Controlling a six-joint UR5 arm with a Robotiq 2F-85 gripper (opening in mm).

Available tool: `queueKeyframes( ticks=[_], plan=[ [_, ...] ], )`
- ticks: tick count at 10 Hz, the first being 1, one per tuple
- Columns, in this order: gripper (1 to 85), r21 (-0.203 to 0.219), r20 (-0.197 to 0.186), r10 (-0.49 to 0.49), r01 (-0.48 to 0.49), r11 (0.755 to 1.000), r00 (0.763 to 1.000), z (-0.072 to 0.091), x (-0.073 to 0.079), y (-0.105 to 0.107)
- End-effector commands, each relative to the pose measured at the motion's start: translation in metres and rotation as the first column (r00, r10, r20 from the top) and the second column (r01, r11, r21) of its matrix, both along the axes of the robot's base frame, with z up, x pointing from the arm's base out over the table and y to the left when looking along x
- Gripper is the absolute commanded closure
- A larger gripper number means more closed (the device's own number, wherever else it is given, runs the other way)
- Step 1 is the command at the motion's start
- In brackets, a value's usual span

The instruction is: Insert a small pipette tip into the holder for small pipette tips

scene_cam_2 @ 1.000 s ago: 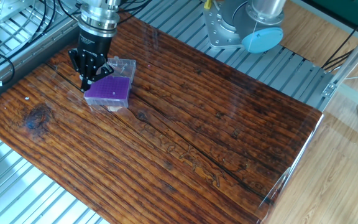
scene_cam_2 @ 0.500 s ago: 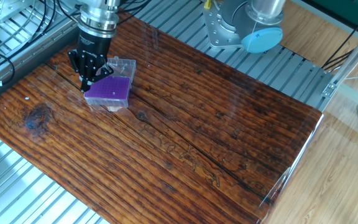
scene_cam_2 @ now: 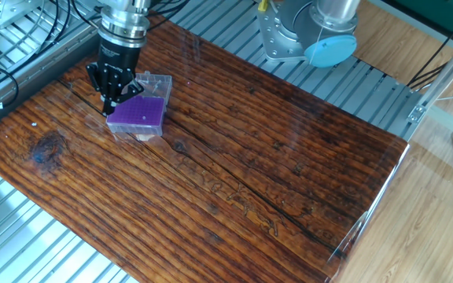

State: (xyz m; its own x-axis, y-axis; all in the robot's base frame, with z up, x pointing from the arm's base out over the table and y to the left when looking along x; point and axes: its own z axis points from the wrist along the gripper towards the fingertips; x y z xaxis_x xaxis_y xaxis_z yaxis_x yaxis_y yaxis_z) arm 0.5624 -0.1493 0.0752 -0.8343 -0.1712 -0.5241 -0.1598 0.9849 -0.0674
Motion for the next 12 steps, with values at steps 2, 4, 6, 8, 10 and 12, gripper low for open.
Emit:
queueKeyframes(
  ticks=[2,4,6,8,10,12],
  plan=[
    [84.7,0.003,-0.007,-0.013,0.013,1.0,1.0,0.001,-0.002,-0.002],
    [84.7,0.023,0.015,-0.021,0.02,1.0,1.0,0.005,0.003,0.001],
    [84.7,-0.025,0.036,-0.021,0.022,0.999,0.999,0.007,0.008,-0.009],
    [84.7,0.001,0.058,-0.013,0.013,1.0,0.998,0.013,-0.001,-0.007],
    [84.7,0.031,0.087,-0.013,0.01,0.999,0.996,0.022,-0.007,-0.004],
    [84.7,0.048,0.151,0.0,-0.008,0.999,0.989,0.028,-0.004,0.003]
  ],
)
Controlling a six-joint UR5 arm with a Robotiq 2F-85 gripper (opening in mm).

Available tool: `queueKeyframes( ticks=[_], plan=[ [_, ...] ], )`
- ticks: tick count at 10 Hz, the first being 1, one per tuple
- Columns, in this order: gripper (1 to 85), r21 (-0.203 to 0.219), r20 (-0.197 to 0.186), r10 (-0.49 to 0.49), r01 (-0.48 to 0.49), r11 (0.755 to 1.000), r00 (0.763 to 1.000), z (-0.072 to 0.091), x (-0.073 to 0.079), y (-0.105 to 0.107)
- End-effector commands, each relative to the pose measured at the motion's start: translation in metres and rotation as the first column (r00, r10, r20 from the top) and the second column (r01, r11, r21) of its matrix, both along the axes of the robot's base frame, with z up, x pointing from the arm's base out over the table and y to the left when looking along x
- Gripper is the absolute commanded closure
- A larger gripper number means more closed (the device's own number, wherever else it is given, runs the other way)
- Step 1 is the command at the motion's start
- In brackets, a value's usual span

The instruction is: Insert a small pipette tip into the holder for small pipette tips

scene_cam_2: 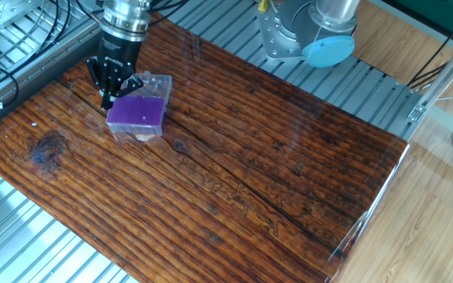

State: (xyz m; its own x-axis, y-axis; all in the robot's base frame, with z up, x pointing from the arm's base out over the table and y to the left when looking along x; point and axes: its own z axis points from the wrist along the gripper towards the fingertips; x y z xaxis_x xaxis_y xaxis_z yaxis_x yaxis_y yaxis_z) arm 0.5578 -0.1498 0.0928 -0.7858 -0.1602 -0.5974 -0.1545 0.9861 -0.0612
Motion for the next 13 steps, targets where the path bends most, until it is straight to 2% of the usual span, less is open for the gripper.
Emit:
queueKeyframes(
  ticks=[1,5,8,13],
  plan=[
    [84.7,0.033,0.088,0.016,-0.019,0.999,0.996,0.009,0.004,0.007],
    [84.7,0.036,0.09,0.022,-0.026,0.999,0.996,0.007,0.008,0.005],
    [84.7,0.024,0.07,0.041,-0.042,0.999,0.997,-0.001,0.003,-0.006],
    [84.7,0.056,0.078,0.056,-0.06,0.997,0.995,-0.005,0.002,-0.005]
  ],
)
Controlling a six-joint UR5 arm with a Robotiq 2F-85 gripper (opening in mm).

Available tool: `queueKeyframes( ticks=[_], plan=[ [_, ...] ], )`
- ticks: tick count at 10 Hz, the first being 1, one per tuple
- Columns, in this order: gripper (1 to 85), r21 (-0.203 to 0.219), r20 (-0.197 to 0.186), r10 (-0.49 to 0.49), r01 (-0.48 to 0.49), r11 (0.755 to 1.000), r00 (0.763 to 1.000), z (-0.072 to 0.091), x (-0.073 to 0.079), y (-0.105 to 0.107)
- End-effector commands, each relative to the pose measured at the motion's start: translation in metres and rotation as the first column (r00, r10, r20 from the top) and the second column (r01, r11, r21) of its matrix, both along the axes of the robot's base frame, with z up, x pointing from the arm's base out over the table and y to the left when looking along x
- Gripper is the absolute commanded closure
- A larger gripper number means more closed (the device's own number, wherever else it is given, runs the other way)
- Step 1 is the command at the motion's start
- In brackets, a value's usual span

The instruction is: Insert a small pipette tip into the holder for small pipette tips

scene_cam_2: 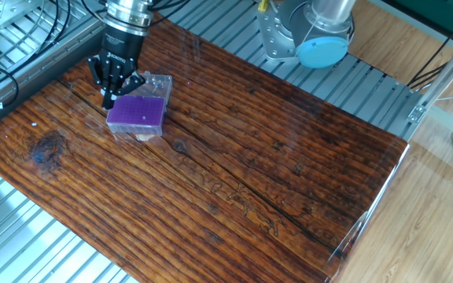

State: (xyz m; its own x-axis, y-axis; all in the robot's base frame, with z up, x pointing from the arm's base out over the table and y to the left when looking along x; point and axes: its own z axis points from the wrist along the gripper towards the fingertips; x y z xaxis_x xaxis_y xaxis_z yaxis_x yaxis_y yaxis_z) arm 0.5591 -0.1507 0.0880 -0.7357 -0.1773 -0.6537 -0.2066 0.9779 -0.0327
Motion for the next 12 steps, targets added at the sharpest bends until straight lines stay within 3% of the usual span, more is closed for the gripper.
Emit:
queueKeyframes(
  ticks=[1,6,10,12],
  plan=[
    [84.7,0.031,0.016,0.007,-0.008,0.999,1.0,-0.003,0.001,-0.004],
    [84.7,0.037,0.011,0.018,-0.018,0.999,1.0,-0.006,-0.001,-0.004],
    [84.7,0.012,-0.036,0.023,-0.023,1.0,0.999,-0.015,-0.011,-0.008],
    [84.7,0.01,-0.014,0.035,-0.035,0.999,0.999,-0.009,-0.01,-0.008]
  ],
)
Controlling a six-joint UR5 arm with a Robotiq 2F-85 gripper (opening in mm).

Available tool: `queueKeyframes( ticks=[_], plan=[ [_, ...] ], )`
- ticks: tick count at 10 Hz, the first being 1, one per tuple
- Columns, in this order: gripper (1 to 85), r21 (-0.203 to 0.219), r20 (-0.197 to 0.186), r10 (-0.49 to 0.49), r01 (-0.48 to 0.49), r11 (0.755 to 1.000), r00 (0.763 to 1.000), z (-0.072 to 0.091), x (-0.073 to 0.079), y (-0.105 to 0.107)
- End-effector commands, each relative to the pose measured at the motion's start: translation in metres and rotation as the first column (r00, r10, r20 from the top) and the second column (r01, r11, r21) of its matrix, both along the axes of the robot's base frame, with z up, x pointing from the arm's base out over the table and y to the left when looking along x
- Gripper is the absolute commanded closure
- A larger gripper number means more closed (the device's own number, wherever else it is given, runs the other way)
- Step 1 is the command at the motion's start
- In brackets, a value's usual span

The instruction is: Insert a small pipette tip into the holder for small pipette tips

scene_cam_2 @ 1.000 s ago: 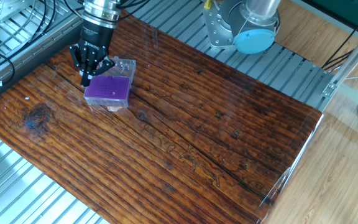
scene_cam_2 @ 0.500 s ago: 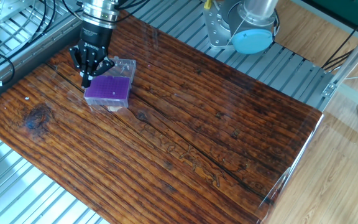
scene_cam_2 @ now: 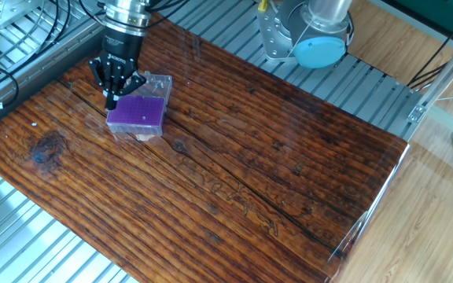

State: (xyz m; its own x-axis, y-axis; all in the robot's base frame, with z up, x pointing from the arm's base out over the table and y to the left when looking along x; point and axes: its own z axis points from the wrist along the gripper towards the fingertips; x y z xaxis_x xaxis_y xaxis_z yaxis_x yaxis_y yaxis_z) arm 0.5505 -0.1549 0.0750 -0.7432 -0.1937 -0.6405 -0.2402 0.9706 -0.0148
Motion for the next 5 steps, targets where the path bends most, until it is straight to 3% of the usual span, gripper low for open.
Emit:
queueKeyframes(
  ticks=[1,2,5],
  plan=[
    [84.7,0.013,0.003,-0.022,0.022,1.0,1.0,0.011,-0.014,-0.004],
    [84.7,0.019,0.013,-0.034,0.033,0.999,0.999,0.017,-0.023,-0.005],
    [84.7,0.084,0.109,-0.051,0.042,0.996,0.993,0.037,-0.031,0.009]
  ],
)
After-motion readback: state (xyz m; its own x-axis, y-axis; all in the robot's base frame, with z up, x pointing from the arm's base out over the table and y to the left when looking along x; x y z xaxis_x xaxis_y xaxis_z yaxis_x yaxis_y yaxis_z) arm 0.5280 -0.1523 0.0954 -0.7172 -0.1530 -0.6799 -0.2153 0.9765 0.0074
